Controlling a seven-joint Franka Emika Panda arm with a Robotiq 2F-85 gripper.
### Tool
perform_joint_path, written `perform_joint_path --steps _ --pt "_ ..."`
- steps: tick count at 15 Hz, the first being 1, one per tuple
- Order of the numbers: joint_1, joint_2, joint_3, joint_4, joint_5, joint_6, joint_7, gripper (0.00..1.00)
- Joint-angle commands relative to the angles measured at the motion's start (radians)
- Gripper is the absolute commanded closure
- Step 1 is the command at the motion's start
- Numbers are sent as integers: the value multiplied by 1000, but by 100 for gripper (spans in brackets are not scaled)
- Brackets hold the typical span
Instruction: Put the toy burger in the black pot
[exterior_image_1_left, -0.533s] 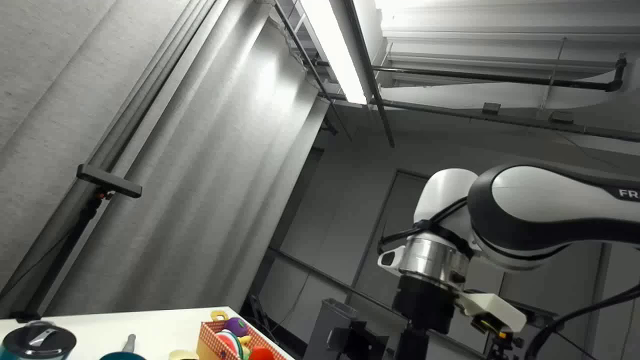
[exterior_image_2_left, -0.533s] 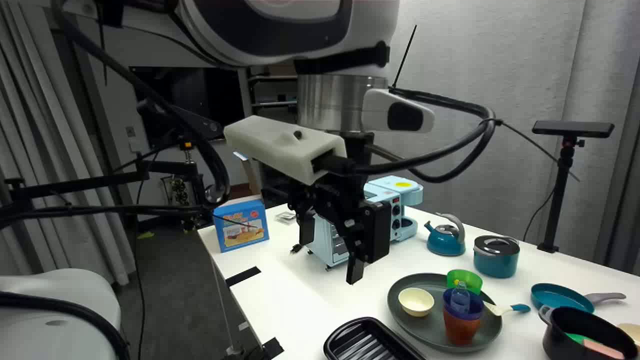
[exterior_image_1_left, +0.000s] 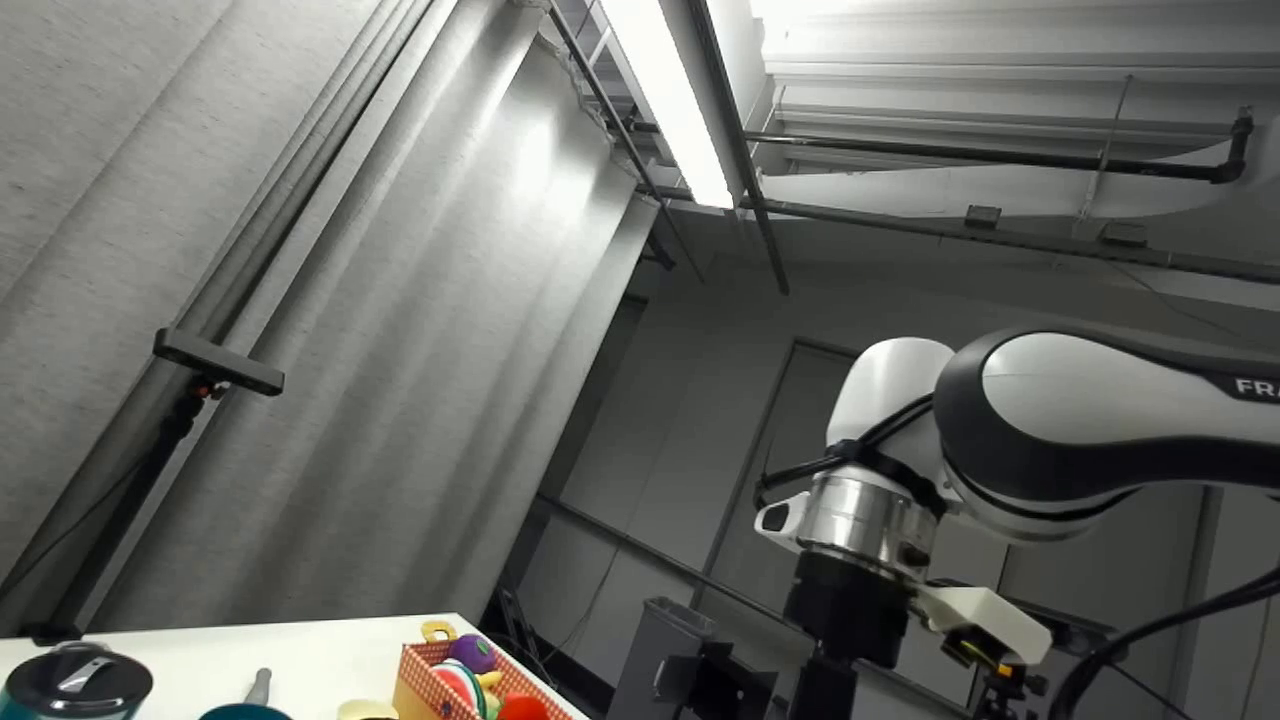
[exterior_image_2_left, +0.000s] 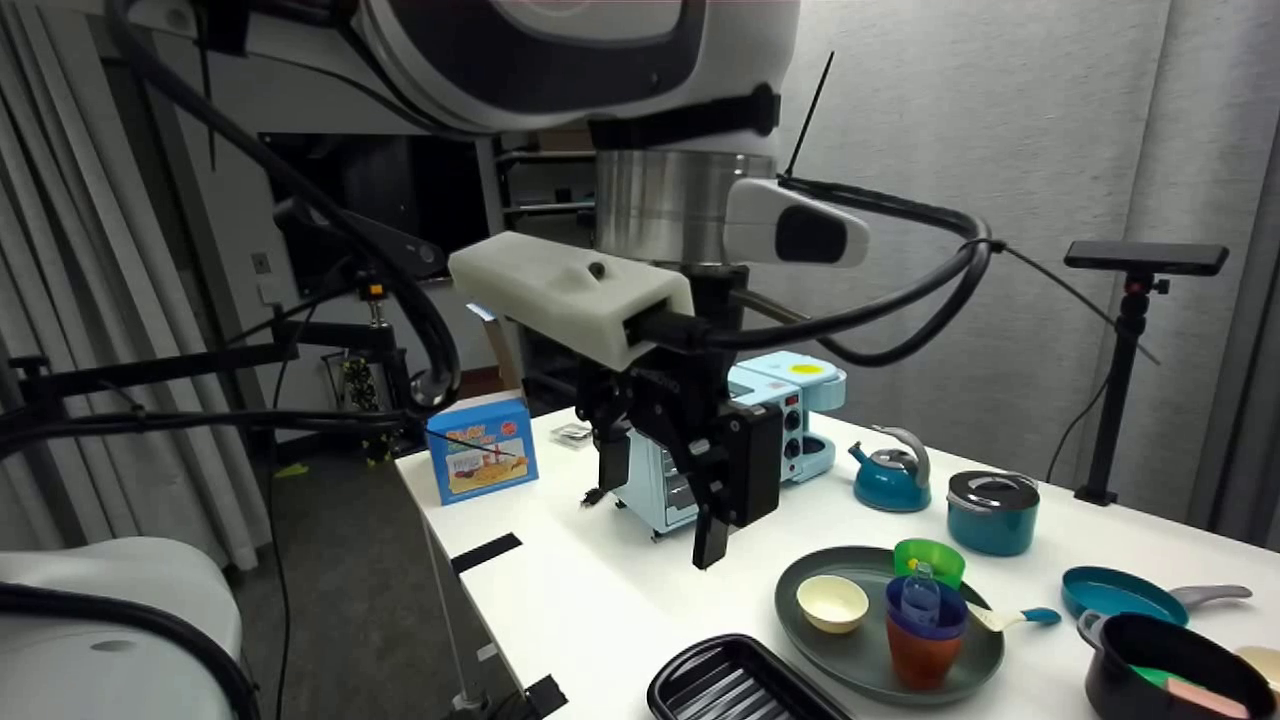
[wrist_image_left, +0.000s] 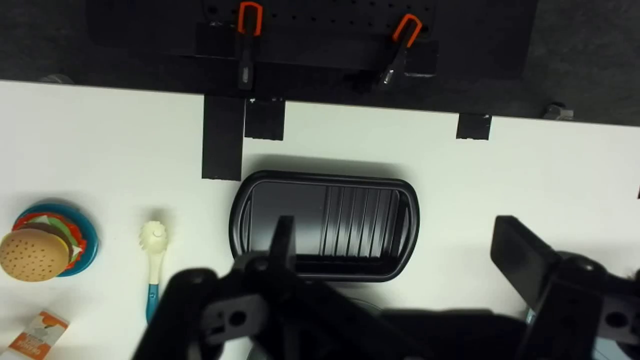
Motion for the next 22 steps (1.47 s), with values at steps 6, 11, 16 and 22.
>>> perform_joint_path --steps 6,11,16,22 --pt "-13 2 10 2 8 -2 -8 0" --pt "-13 2 10 2 8 -2 -8 0" --pt "-30 46 -16 178 -27 -122 -41 0" --pt "-42 166 -52 421 -65 -149 -48 0"
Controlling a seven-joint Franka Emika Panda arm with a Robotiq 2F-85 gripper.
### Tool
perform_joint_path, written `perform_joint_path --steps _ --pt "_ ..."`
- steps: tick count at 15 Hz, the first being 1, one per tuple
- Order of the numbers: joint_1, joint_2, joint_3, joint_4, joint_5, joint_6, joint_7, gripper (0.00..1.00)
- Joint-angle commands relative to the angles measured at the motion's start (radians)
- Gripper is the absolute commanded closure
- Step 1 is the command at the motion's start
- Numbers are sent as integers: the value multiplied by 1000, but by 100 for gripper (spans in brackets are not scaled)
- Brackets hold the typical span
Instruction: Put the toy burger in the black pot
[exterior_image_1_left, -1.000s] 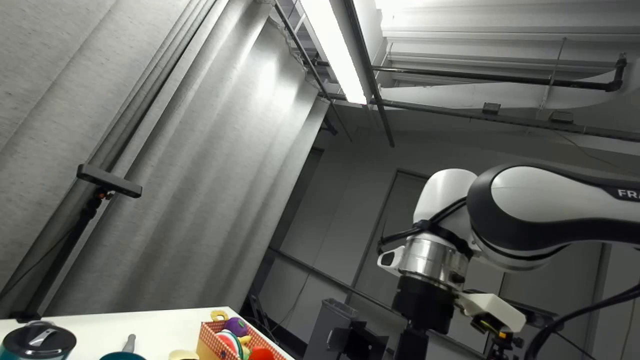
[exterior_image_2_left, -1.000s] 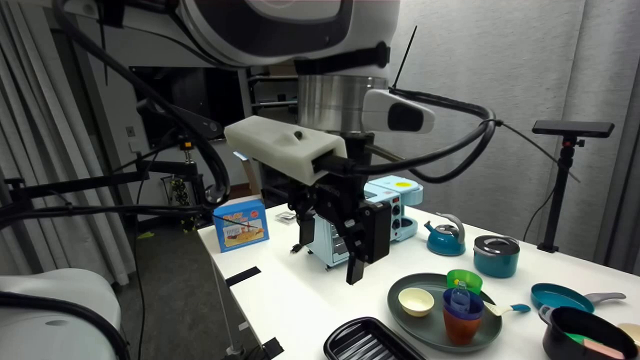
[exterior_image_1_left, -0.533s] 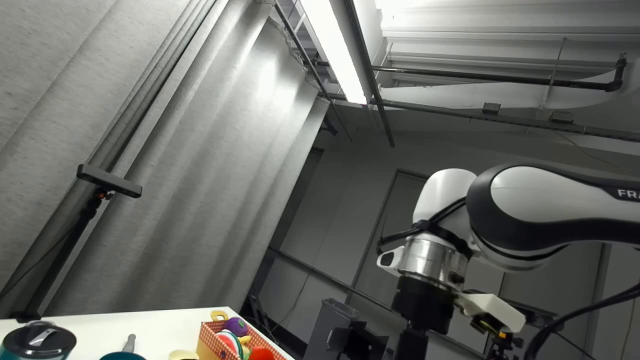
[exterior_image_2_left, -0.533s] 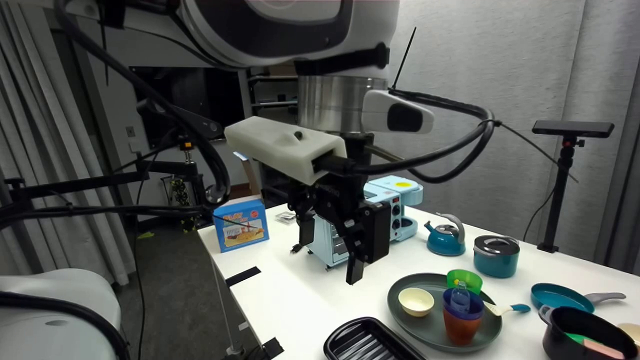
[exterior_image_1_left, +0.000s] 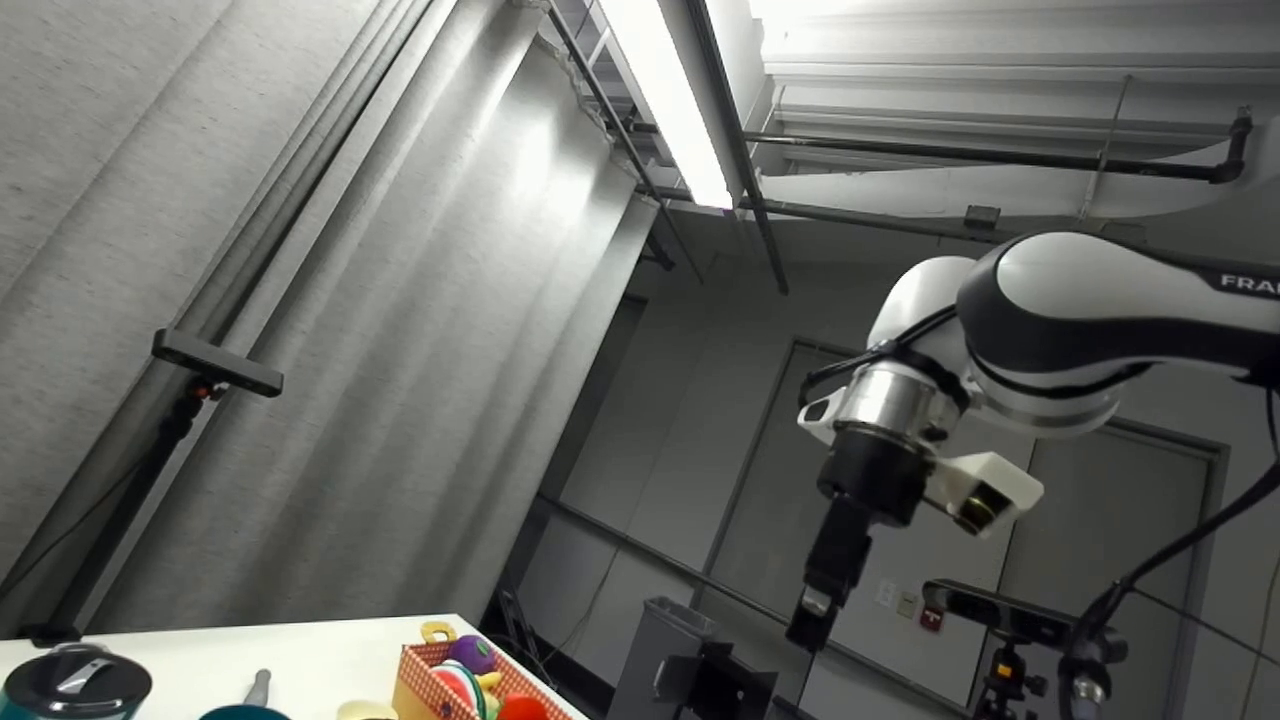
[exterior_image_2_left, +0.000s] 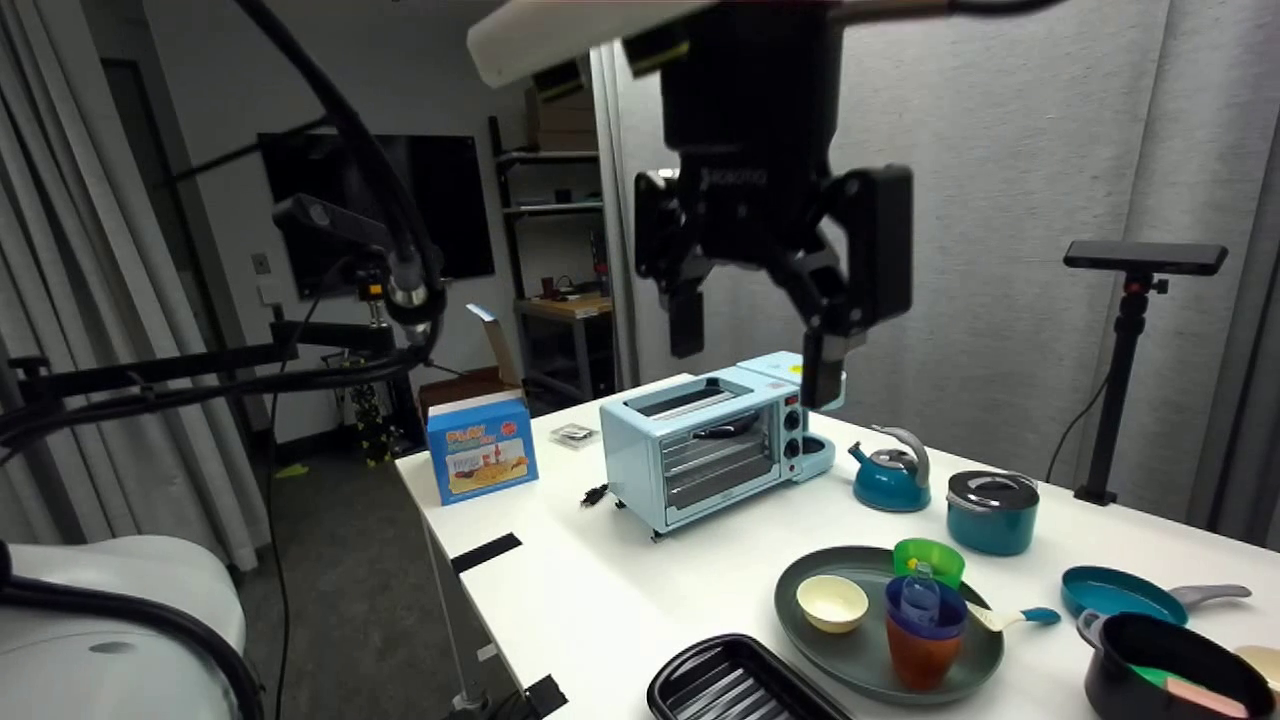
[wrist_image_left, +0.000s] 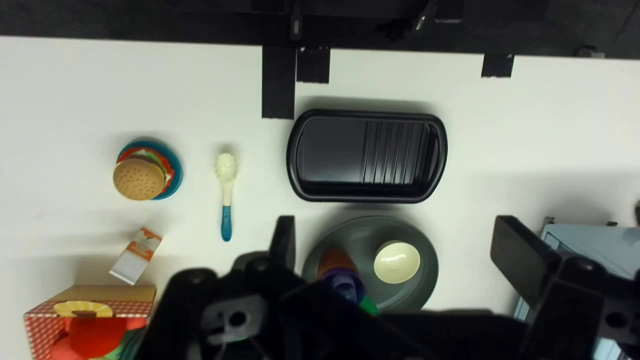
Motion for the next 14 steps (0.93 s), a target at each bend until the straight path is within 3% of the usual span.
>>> perform_joint_path --steps 1,3,4,14 --pt "-11 124 -16 168 -12 -48 -25 0" --pt "-15 161 -13 209 -7 -44 -13 0" --pt "-19 98 -4 133 1 -3 -10 0" --pt "-21 153 -3 177 1 -3 -11 0"
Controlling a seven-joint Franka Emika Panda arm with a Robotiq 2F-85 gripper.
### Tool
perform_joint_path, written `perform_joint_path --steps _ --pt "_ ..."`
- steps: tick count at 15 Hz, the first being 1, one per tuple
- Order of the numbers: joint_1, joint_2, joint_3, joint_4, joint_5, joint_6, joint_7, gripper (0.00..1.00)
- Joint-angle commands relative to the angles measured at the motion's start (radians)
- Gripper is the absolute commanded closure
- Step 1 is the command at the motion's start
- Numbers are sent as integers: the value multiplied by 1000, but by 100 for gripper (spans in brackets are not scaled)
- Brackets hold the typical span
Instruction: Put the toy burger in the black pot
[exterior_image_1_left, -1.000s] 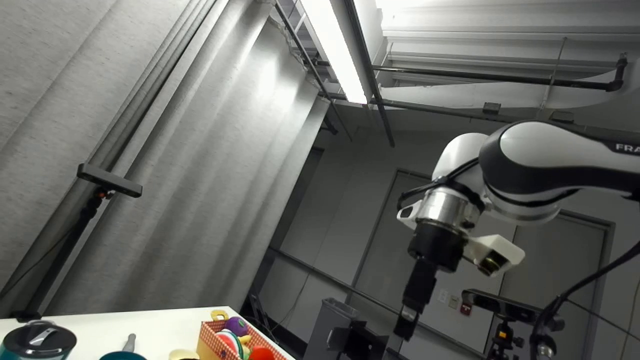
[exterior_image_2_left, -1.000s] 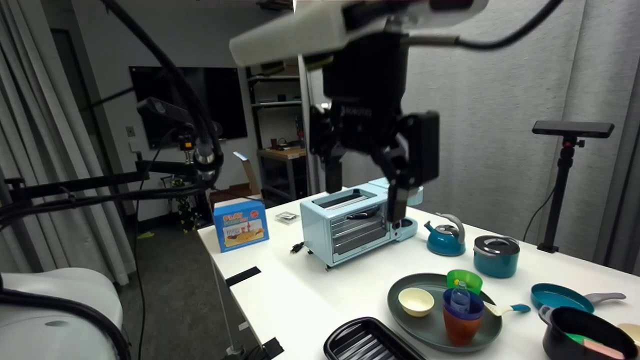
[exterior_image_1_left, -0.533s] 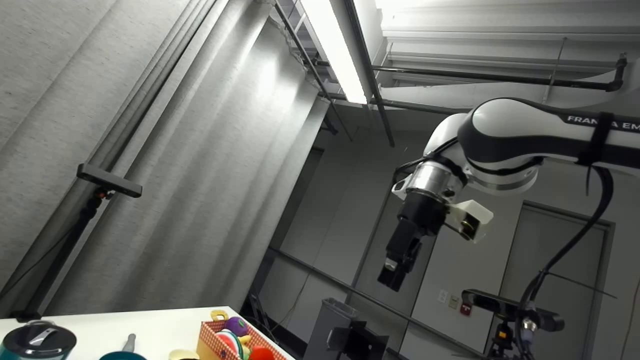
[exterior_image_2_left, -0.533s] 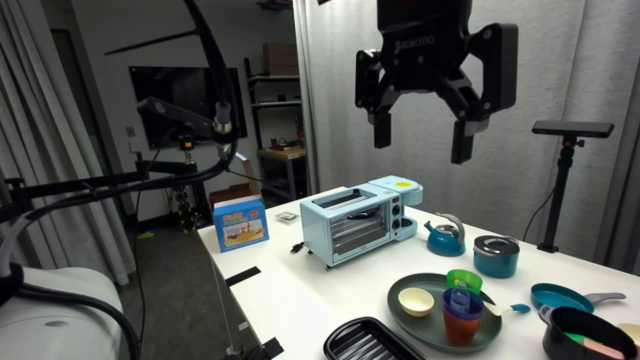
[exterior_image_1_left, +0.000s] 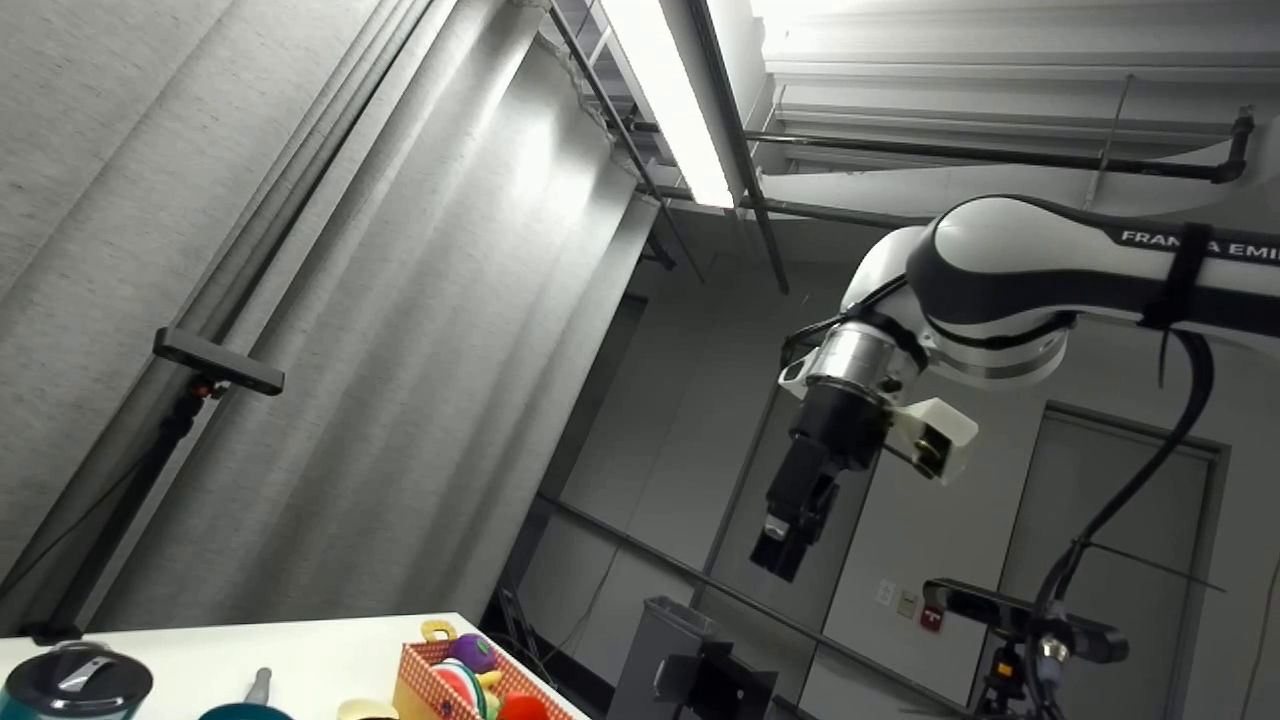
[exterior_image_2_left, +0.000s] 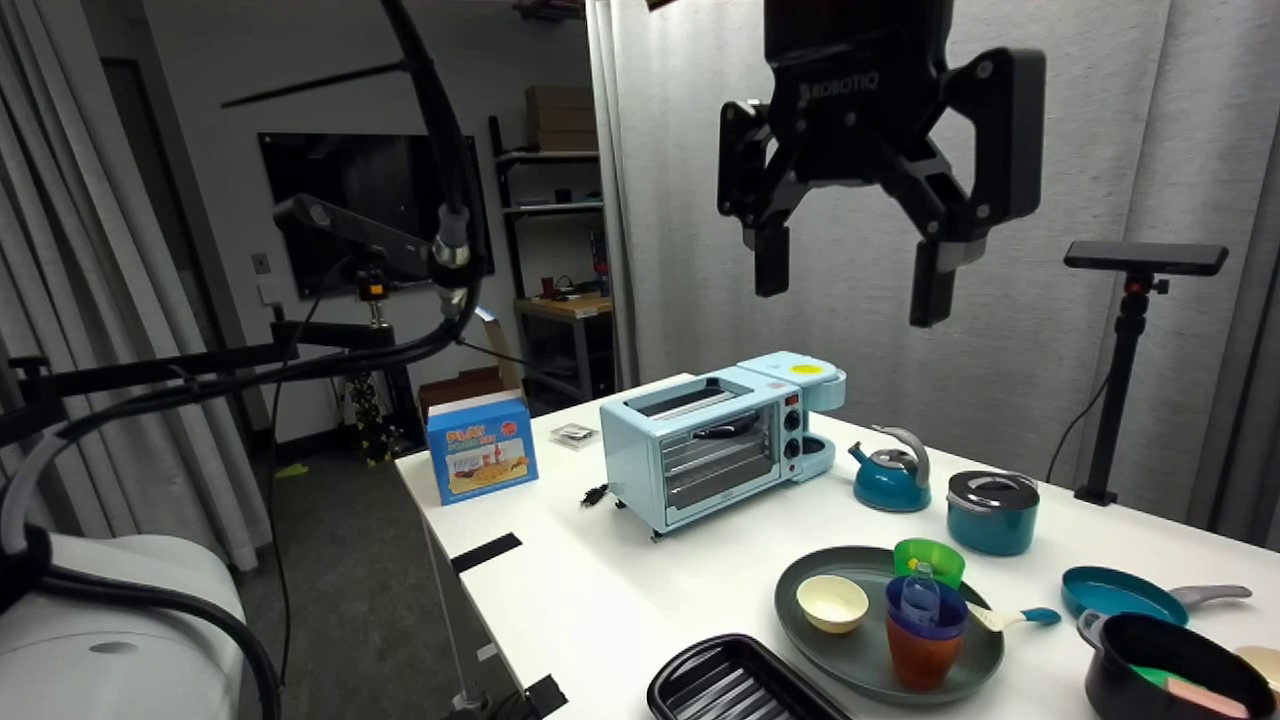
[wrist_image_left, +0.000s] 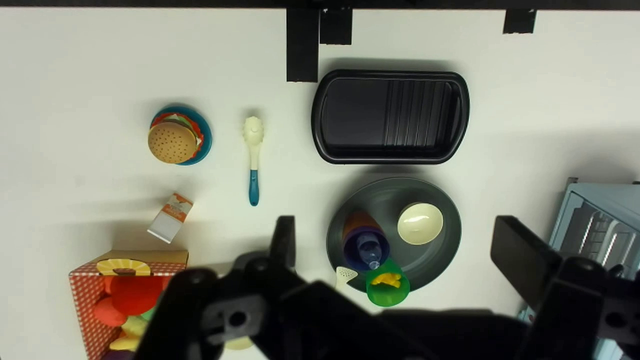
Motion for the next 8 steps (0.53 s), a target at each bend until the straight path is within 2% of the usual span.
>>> perform_joint_path --steps 1,8 --pt "-18 4 12 3 8 -2 -9 0" --pt "-65 68 14 -68 -47 146 40 0"
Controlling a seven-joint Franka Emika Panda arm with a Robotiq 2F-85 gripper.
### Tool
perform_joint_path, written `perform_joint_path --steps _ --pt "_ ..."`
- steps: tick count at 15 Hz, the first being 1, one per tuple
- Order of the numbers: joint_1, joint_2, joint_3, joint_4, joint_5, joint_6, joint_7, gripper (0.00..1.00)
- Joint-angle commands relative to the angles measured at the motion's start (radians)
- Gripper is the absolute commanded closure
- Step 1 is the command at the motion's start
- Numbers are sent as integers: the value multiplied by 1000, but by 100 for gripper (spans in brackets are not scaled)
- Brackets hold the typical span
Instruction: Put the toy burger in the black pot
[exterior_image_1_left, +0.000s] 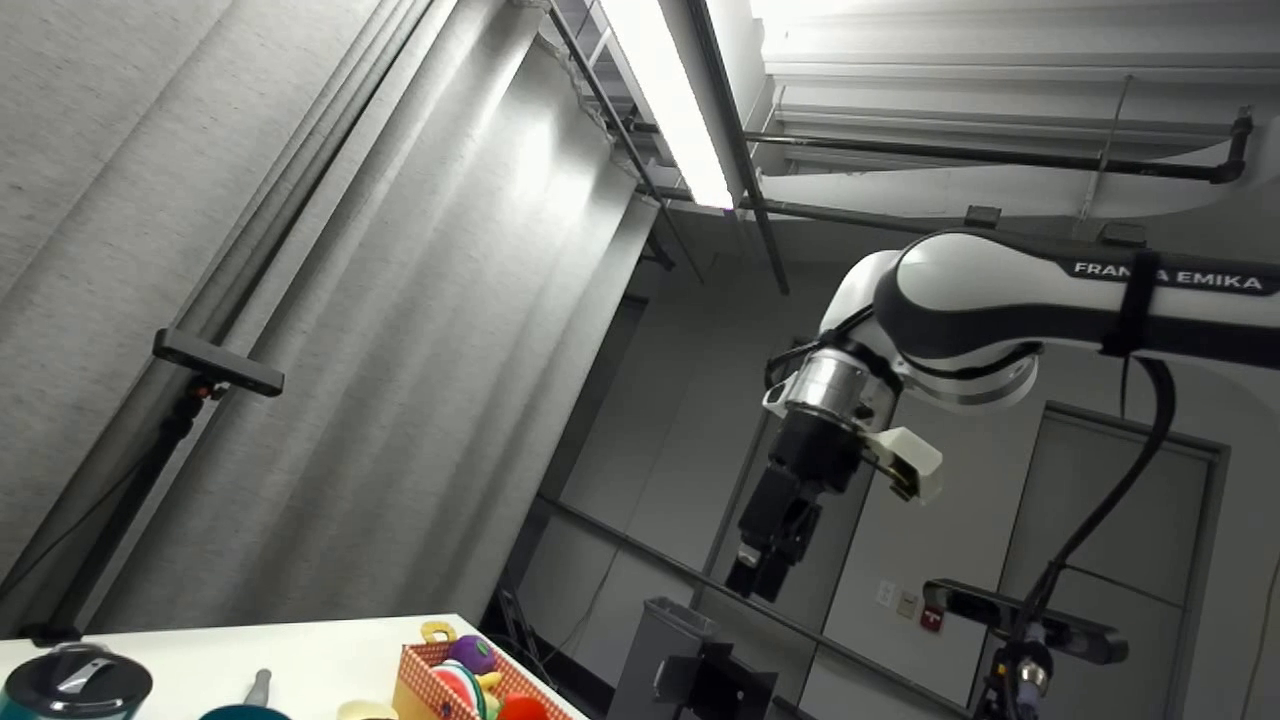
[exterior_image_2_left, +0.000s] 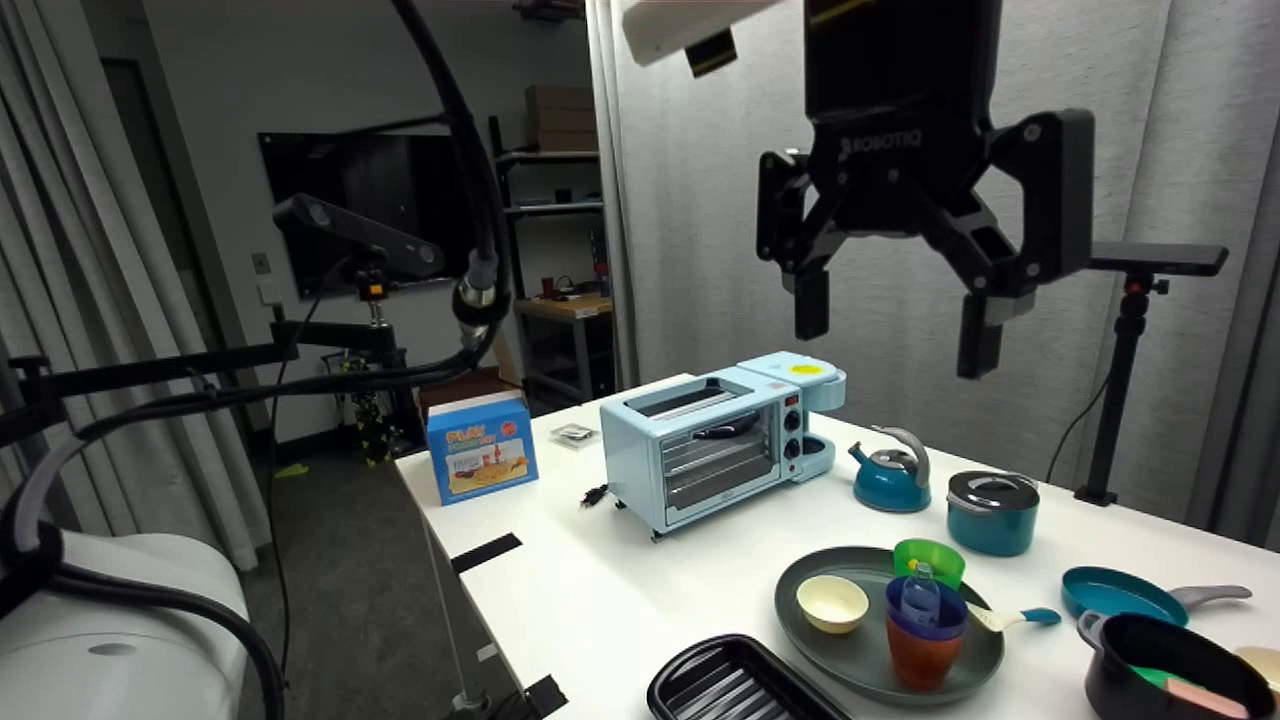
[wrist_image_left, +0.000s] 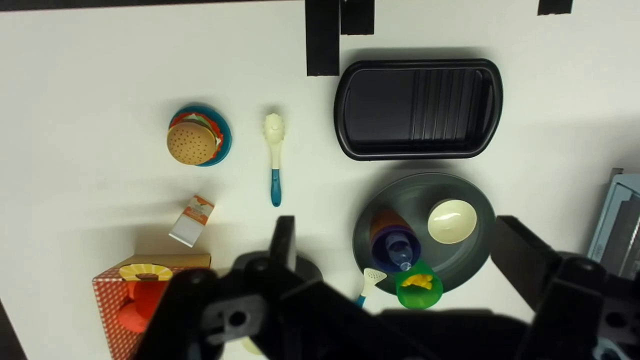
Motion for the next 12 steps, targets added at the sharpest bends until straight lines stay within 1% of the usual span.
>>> perform_joint_path --steps 1,4,12 --pt "-42 43 11 -33 -24 81 30 0" --pt "-67 80 11 -66 -47 136 52 0" --pt "-118 157 0 -120 -51 214 104 0"
